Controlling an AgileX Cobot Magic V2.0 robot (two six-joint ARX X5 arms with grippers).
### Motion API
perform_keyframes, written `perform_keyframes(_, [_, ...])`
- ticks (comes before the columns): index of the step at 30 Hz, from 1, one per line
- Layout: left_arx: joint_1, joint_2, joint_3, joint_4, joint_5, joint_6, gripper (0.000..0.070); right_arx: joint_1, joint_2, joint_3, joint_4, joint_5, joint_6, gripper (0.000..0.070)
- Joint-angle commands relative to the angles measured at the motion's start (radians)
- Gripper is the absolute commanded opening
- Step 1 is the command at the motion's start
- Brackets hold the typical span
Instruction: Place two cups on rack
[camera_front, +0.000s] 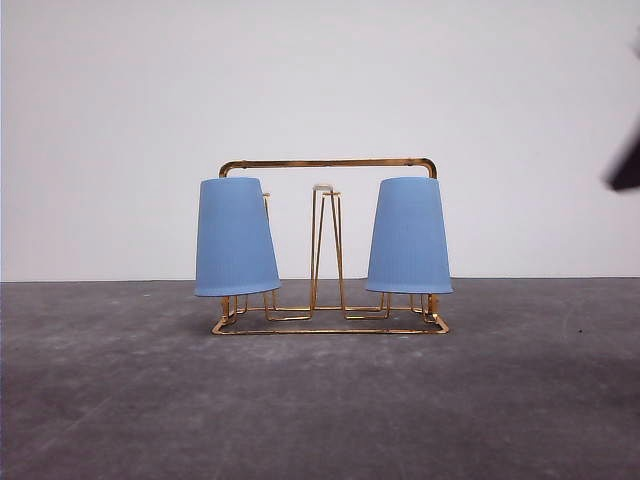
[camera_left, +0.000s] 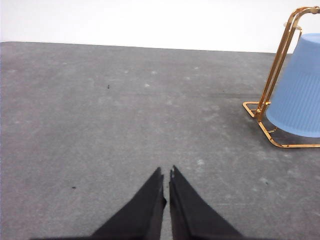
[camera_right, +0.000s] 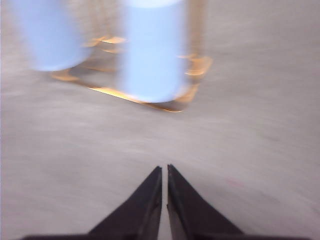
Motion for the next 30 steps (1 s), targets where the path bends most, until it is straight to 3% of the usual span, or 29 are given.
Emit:
perform_keyframes(1, [0.0,-0.002,-0.014,-0.006,0.002,-0.007,0.0,-0.035,-0.099,-0.061,0.004,0.006,-0.025,0.0015])
perform_keyframes(7, [0.0,-0.002,-0.014,-0.006,0.002,-0.007,0.0,-0.178,-0.356,-0.223,0.019,0.025,-0.018,0.0015])
perform_keyframes(14, [0.0,-0.002,-0.014,-0.006,0.002,-0.007,0.0,-0.274,-0.446,-0.247,0.048,0.064,0.0,0.0015])
perform_keyframes(30, [0.0,-0.002,-0.014,-0.006,0.002,-0.007,0.0,-0.291,-0.446,-0.247,0.072,0.065,0.001,0.0015])
